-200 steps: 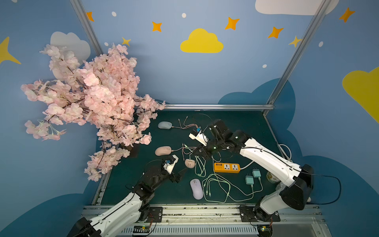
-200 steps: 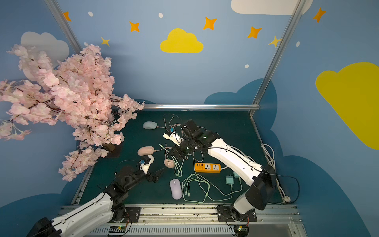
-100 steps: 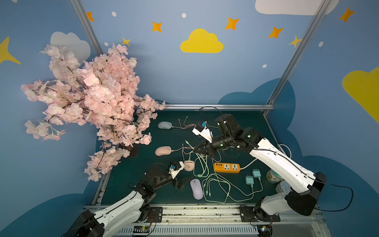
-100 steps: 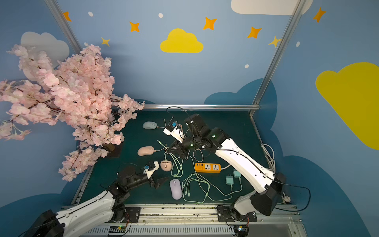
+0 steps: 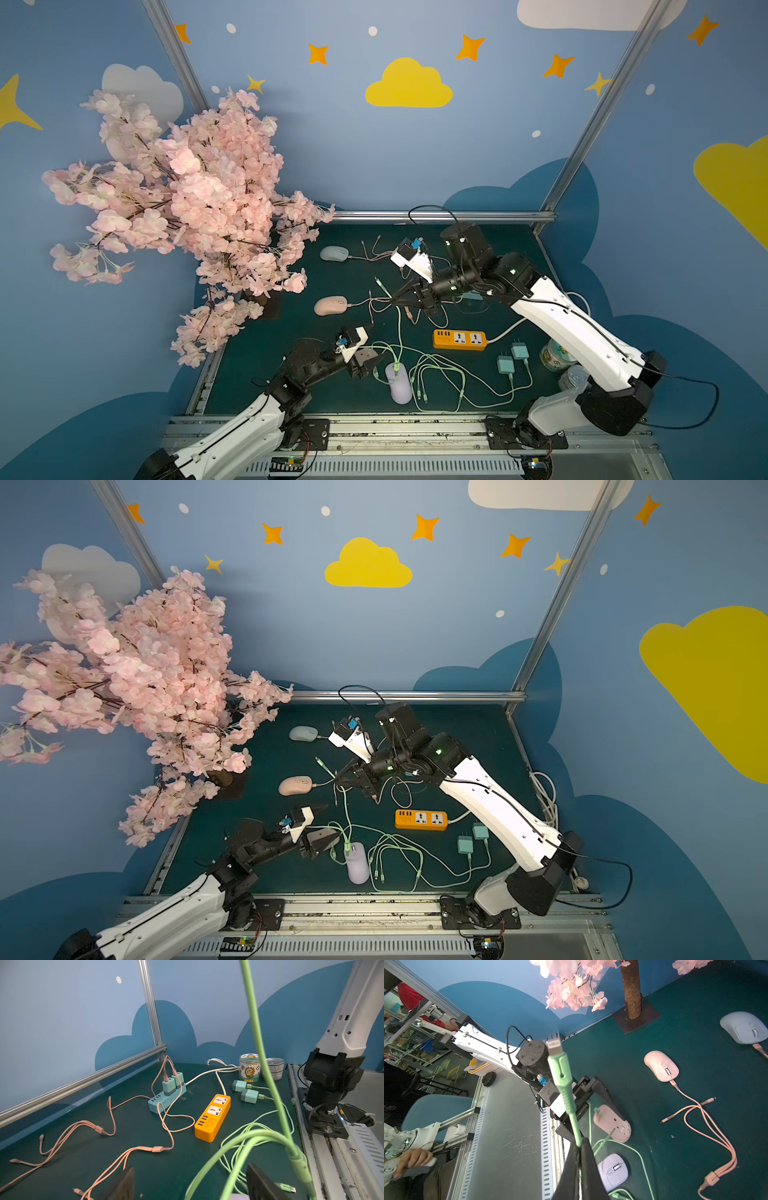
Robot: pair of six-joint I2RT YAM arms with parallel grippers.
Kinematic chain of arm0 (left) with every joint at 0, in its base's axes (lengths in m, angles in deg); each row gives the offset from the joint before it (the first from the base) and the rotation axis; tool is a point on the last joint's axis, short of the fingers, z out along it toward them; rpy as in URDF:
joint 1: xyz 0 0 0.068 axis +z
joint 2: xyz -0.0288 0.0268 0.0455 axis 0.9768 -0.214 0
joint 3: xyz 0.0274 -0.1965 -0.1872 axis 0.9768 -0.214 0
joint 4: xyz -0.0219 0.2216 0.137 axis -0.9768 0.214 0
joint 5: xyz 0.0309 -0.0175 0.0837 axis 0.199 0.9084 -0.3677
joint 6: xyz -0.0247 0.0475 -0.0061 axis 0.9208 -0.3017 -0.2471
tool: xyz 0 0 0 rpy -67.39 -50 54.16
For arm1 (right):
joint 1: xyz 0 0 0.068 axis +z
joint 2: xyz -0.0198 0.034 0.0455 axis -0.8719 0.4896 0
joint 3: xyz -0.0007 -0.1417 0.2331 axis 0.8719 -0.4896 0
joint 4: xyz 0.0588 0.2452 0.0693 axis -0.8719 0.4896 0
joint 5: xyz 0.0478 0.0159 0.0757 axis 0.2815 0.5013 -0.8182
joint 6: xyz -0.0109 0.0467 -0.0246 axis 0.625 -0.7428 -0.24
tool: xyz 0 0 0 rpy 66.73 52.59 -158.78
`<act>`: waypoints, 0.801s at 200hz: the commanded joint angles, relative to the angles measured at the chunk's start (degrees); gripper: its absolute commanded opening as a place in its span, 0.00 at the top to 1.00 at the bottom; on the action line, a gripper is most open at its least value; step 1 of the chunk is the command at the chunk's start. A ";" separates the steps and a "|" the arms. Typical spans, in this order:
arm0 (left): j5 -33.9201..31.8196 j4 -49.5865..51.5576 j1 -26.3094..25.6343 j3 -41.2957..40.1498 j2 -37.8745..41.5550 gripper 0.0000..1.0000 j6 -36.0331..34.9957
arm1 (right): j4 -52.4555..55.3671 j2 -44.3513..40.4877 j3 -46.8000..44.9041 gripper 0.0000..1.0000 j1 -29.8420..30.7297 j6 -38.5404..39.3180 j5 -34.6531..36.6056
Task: Unplug the wireless mouse
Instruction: Pick up the mouse from the center of the board.
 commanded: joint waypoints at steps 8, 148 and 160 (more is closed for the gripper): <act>-1.76 2.61 -0.26 0.80 -1.29 0.29 -0.11 | 0.52 0.43 -0.23 1.00 -0.19 -0.51 1.00; -3.62 15.22 -0.95 11.05 -2.56 0.97 2.51 | 4.66 0.23 -6.29 0.35 -0.27 2.27 23.79; -5.46 17.52 -1.24 13.18 -3.14 0.97 2.85 | 1.19 -1.49 -9.94 0.32 -0.11 2.46 15.41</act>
